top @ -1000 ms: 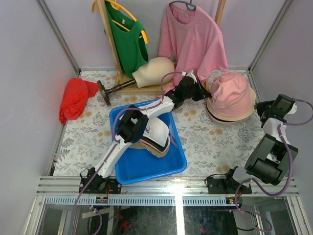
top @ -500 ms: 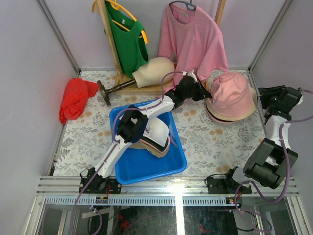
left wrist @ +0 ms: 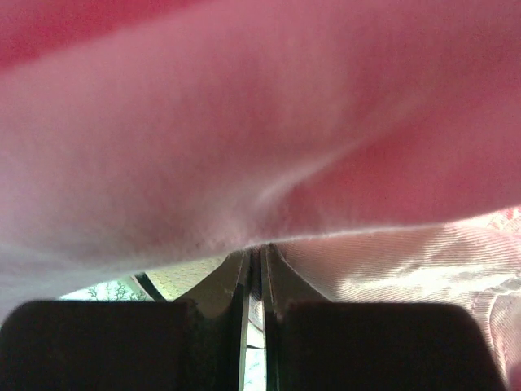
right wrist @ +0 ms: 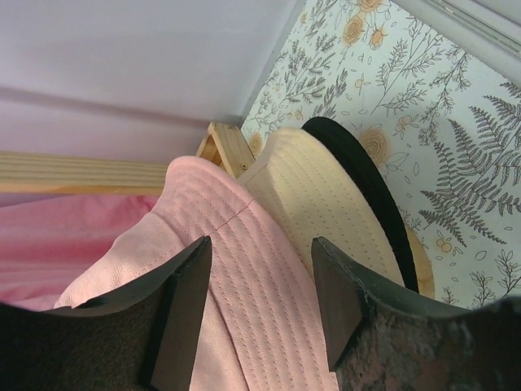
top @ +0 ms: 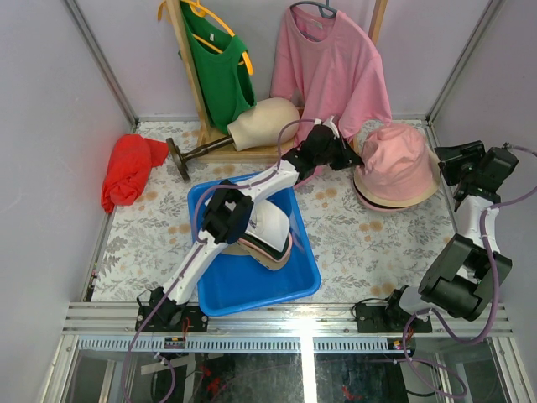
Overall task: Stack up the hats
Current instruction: Stack the hat on the hat.
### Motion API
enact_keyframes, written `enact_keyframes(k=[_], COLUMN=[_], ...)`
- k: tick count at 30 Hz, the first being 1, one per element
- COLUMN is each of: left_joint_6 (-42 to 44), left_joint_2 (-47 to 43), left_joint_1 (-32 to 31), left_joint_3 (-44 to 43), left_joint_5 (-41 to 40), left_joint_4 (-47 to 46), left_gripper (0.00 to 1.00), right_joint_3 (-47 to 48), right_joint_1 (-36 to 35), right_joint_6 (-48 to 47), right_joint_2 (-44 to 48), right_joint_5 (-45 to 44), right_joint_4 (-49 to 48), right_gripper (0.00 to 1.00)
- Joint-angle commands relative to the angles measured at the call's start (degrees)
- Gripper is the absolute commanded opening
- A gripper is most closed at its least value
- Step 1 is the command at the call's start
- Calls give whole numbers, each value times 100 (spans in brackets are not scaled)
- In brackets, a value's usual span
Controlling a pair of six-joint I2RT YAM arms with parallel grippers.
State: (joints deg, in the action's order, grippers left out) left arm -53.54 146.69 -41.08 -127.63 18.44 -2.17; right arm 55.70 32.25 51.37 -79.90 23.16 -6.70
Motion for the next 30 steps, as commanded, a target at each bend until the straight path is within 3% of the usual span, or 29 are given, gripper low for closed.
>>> enact_keyframes(k=[1, 17, 30], left_joint_6=[192, 174, 202], left_joint_2=[192, 690, 851], left_joint_1=[124, 311, 338], left_joint_3=[-422, -1100, -1286], left_joint_5=[221, 474, 574], left_joint_4=[246, 502, 661], left_gripper=[0, 0, 0], right_joint_3=[165, -37, -661], right_joint_1=[-35, -208, -252], right_joint_6=[-270, -280, 276], right_joint_2=[-51, -301, -456], right_joint_5=[254, 623, 1048], right_joint_4=[-126, -609, -1581], right_gripper=[60, 60, 60])
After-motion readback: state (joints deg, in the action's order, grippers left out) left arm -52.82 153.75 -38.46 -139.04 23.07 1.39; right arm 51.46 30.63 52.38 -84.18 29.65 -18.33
